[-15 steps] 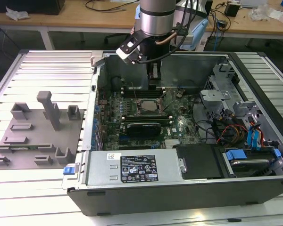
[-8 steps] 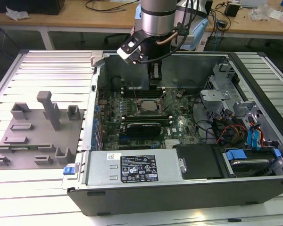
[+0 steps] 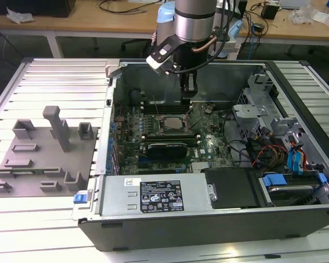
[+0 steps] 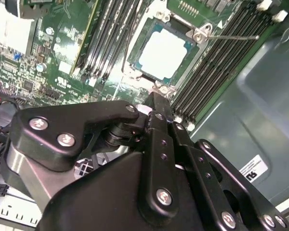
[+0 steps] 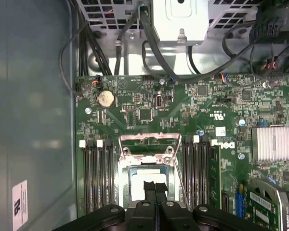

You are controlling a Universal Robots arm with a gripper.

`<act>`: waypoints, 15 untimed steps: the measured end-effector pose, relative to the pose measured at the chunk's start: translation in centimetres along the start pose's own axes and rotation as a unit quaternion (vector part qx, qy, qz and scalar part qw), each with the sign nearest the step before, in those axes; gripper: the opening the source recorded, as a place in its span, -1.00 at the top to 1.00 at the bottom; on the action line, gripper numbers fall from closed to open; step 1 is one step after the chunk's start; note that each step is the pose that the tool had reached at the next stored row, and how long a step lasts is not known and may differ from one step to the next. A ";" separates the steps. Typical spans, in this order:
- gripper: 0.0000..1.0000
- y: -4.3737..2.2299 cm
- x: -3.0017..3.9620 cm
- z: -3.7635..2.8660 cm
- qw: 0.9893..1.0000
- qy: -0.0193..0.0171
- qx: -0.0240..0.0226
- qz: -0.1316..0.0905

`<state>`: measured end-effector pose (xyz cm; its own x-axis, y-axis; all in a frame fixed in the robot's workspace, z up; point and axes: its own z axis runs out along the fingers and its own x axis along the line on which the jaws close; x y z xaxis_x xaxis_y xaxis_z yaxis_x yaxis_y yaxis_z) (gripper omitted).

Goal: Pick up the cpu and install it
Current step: 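Close the cpu cover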

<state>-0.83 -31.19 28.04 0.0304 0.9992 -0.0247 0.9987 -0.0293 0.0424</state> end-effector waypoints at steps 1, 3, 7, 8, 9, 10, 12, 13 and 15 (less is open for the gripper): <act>0.79 0.18 0.01 0.01 1.000 0.000 0.000 0.000; 0.79 0.73 0.02 0.03 1.000 0.000 0.000 0.000; 0.79 1.39 0.04 0.06 1.000 0.000 0.000 0.000; 0.79 1.49 0.05 0.06 1.000 0.000 0.000 0.000; 0.79 1.65 0.05 0.07 1.000 0.000 0.000 0.000; 0.79 1.77 0.05 0.07 1.000 0.000 0.000 0.000; 0.79 2.06 0.06 0.08 1.000 0.000 0.000 0.000; 0.79 2.18 0.07 0.09 1.000 0.000 0.000 0.000; 0.79 2.51 0.08 0.11 1.000 0.000 0.000 0.000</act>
<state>1.68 -31.19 28.04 0.0305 0.9992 -0.0247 0.9987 -0.0295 0.0424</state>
